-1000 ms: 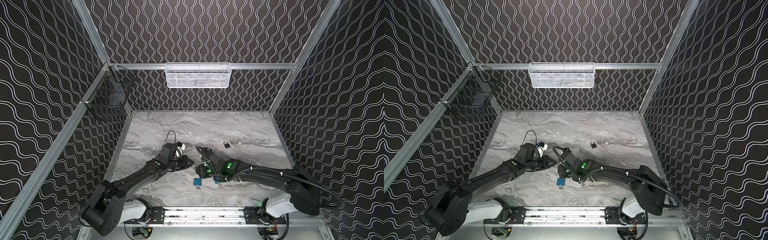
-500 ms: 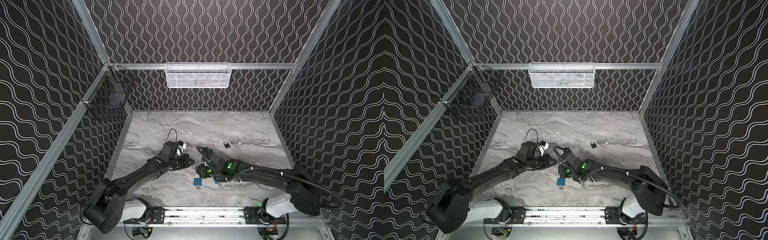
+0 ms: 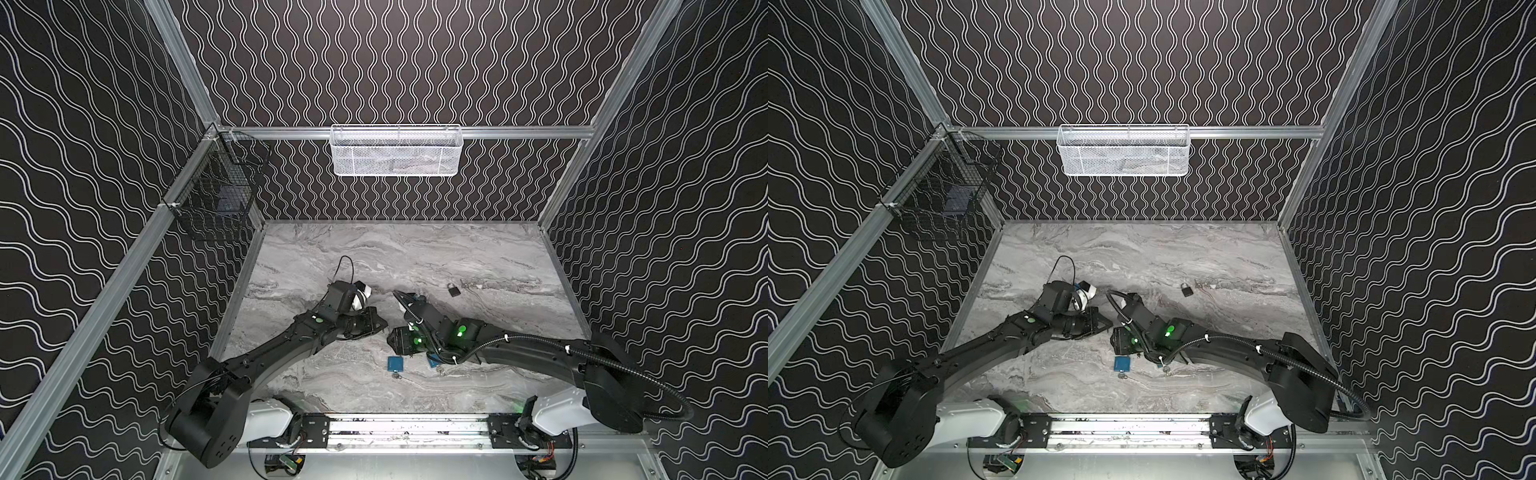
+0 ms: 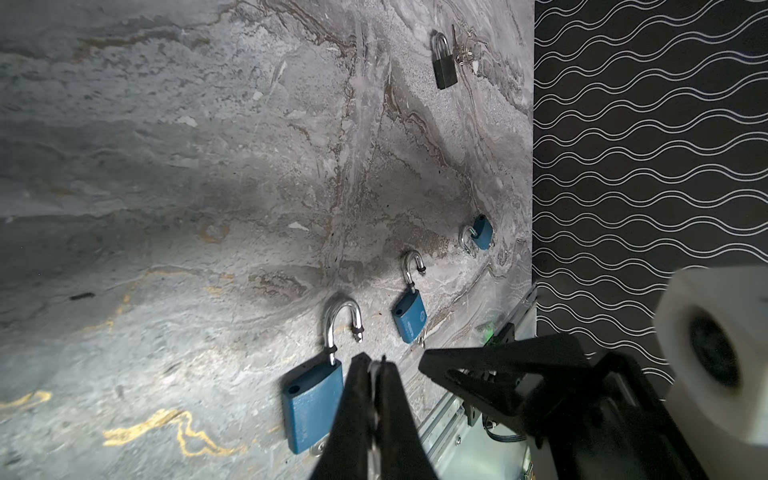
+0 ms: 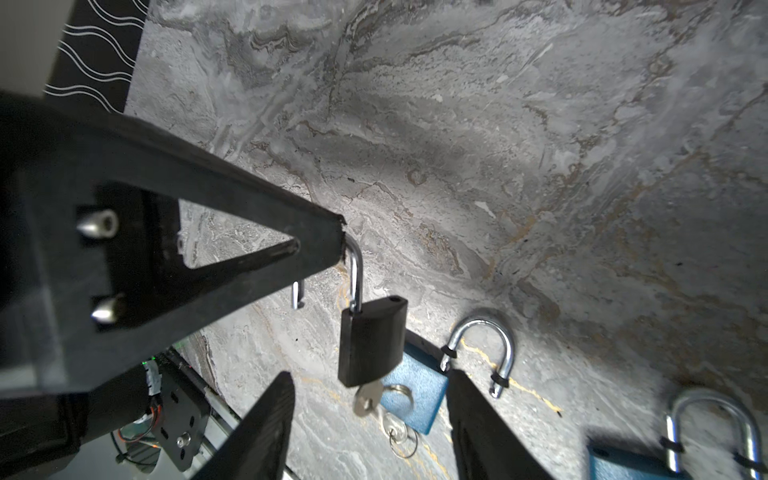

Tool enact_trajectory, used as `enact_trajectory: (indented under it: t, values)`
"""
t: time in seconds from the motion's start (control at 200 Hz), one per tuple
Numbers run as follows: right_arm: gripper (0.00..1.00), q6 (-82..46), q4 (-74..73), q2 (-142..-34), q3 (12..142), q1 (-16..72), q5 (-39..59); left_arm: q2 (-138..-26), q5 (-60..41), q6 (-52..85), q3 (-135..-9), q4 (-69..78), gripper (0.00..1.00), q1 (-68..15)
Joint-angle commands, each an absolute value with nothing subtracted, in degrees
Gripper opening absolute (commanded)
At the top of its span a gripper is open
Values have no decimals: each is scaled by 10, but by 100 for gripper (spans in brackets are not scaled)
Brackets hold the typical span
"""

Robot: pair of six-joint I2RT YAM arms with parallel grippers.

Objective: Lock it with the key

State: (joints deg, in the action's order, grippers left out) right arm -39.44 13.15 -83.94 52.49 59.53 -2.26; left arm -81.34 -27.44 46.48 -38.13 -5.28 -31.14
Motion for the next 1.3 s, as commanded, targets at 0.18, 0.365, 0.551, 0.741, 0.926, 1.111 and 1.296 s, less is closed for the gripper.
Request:
enact_trajectory:
  t: [0.18, 0.365, 0.551, 0.741, 0.926, 1.111, 1.296]
  values:
    - [59, -269, 72, -764, 475, 618, -55, -774, -242, 522, -399, -79, 0, -311]
    - [59, -182, 4, -709, 420, 660, -172, -755, -231, 586, -419, -117, 0, -311]
    - [61, -103, -101, -710, 371, 703, -246, -738, -227, 608, -423, -132, 0, -311]
    - [61, -73, -175, -737, 354, 724, -300, -723, -236, 628, -405, -115, 0, -310]
    - [61, -65, -231, -763, 348, 728, -296, -718, -238, 633, -398, -110, 0, -311]
    - [58, -66, -258, -795, 347, 728, -296, -715, -242, 634, -396, -105, 0, -311]
    - [52, -69, -283, -817, 350, 728, -302, -711, -245, 633, -394, -104, 0, -310]
